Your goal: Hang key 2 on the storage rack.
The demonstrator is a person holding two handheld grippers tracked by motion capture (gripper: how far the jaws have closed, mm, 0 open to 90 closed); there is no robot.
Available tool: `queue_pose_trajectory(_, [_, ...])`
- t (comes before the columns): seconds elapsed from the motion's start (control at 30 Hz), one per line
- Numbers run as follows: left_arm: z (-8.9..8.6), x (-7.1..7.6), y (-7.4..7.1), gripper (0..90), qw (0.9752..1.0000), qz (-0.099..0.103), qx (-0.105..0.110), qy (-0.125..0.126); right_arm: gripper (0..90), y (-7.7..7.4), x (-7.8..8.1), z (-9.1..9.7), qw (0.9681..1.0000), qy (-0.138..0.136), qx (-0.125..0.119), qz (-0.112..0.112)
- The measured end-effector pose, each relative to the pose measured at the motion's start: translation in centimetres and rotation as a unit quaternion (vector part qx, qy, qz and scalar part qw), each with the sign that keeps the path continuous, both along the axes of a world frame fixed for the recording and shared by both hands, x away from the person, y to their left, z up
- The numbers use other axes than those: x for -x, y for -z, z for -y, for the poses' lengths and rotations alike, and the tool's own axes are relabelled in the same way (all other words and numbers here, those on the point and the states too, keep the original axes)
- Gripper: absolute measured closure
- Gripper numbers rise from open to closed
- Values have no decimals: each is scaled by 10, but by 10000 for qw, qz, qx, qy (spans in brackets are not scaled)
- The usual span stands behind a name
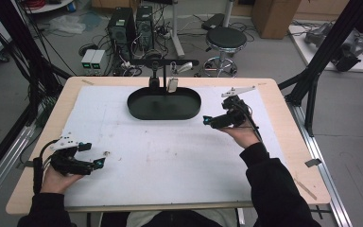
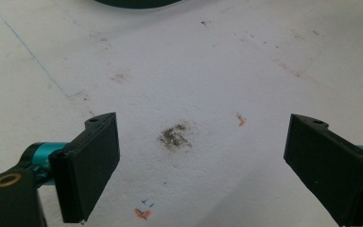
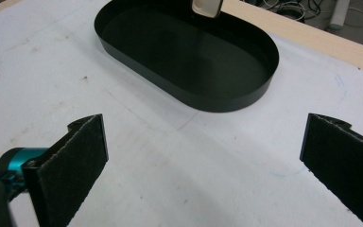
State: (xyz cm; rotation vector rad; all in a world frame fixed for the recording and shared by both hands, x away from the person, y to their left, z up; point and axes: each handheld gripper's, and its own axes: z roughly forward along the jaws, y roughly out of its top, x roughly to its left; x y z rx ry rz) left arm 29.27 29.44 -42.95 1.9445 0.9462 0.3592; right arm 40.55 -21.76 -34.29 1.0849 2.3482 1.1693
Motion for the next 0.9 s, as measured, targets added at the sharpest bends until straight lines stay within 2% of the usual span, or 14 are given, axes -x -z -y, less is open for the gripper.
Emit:
queue_pose_trajectory(0.3, [0, 0, 0, 117, 10000, -10, -15, 0, 9, 15, 10, 15, 9998, 64, -91, -137])
queue_pose_trajectory(0.5, [0, 0, 0, 117, 10000, -11, -20, 18, 8, 20, 19, 22, 9998, 109, -112, -95])
queue_pose_trajectory(0.9, [0, 1, 0, 117, 10000, 4, -27, 10, 9, 34, 34, 40, 9996, 156, -154, -187])
